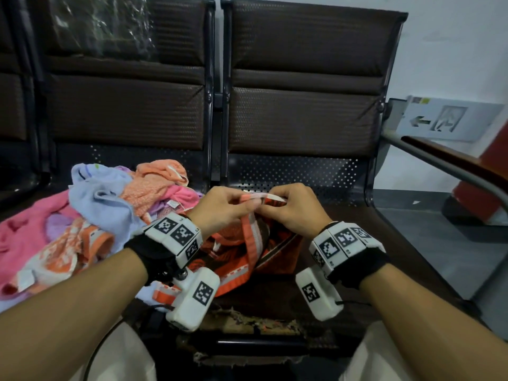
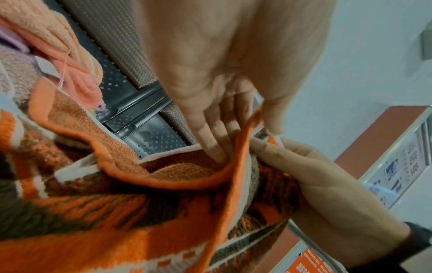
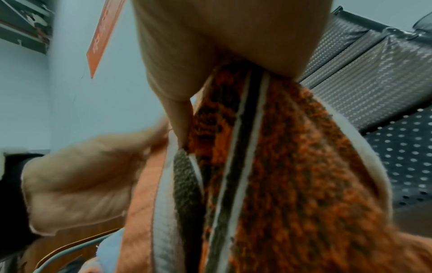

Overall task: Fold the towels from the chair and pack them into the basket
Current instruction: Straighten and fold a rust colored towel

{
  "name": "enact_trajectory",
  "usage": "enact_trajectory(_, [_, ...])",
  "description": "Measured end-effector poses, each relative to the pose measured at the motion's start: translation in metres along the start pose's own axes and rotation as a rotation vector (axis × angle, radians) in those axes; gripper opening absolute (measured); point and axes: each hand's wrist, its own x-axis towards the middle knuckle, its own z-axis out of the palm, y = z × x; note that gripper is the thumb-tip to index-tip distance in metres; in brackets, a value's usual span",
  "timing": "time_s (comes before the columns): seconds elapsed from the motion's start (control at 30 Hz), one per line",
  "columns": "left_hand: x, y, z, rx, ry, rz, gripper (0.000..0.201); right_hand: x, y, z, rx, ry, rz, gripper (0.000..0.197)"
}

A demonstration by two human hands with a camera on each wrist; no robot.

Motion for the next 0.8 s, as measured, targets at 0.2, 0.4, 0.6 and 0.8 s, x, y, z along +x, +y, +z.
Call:
enact_trajectory(0.2, [0.003, 0.007, -0.016, 0.154, 0.194, 0.158, 0.019, 0.000, -0.005, -0.004, -0.040, -0.107, -0.054, 0.022])
enact_trajectory(0.4, [0.006, 0.010, -0.046, 0.233, 0.370, 0.262, 0.024, -0.002, 0.006, -0.016, -0.162, -0.324, 0.025, 0.018])
enact_trajectory(0.6, [0.005, -0.001, -0.087, 0.134, 0.687, 0.103, 0.024, -0.015, 0.035, -0.043, -0.486, -0.391, 0.181, 0.040])
enact_trajectory(0.8, [-0.005, -0.008, -0.083, 0.378, 0.630, -0.009, 0.015, -0.023, 0.047, -0.058, -0.535, -0.245, 0.324, 0.055])
